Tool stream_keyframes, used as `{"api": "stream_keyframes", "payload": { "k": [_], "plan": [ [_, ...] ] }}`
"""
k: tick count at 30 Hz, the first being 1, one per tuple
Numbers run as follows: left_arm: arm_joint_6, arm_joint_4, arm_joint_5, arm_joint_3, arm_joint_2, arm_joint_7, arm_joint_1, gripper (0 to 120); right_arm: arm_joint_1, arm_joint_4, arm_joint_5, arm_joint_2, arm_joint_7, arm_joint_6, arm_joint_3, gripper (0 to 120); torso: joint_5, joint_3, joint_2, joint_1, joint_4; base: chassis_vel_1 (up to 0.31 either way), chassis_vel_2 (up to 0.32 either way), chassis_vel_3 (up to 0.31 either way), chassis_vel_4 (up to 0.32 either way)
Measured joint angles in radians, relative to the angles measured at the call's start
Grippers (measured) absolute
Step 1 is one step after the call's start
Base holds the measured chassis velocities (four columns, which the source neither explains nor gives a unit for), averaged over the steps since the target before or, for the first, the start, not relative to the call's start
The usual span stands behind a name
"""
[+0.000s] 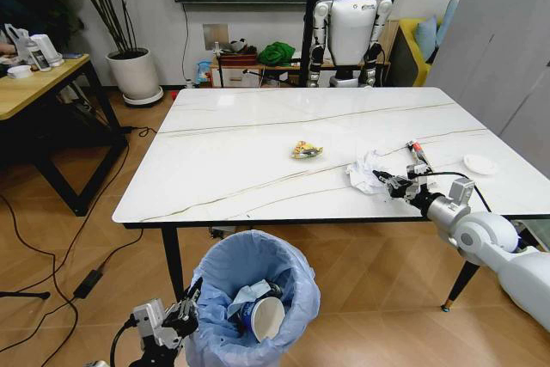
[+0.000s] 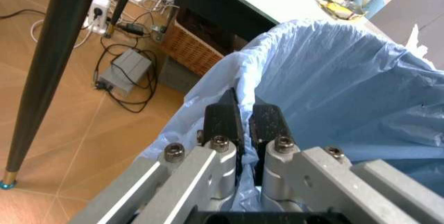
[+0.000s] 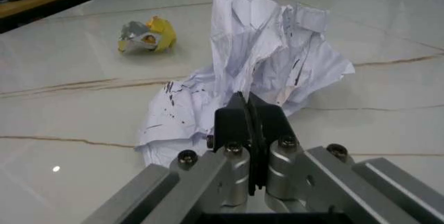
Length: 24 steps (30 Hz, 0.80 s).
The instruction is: Pick up the trash bin and place the trash from the table into it.
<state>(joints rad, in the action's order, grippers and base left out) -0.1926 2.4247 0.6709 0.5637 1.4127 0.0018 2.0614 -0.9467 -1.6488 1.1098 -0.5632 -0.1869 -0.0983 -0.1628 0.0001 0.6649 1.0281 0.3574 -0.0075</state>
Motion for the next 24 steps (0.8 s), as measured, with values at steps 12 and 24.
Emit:
{"api": "stream_keyframes", "payload": {
  "k": [12,24],
  "plan": [
    [0.003,-0.023,-0.012,-0.056,0.003,-0.001,-0.009,0,-0.099,-0.186,0.012,0.085,-0.246,0.196,-0.098,0,-0.0007,0.000,0.000,0.000,-0.0004,0.000,0.000,0.000,0.000],
    [0.005,-0.030,-0.031,-0.072,0.014,-0.001,-0.014,0,-0.094,-0.451,-0.096,0.186,-0.549,0.280,0.034,0,-0.0001,0.000,0.000,0.000,0.0001,0.000,0.000,0.000,0.000]
  ]
}}
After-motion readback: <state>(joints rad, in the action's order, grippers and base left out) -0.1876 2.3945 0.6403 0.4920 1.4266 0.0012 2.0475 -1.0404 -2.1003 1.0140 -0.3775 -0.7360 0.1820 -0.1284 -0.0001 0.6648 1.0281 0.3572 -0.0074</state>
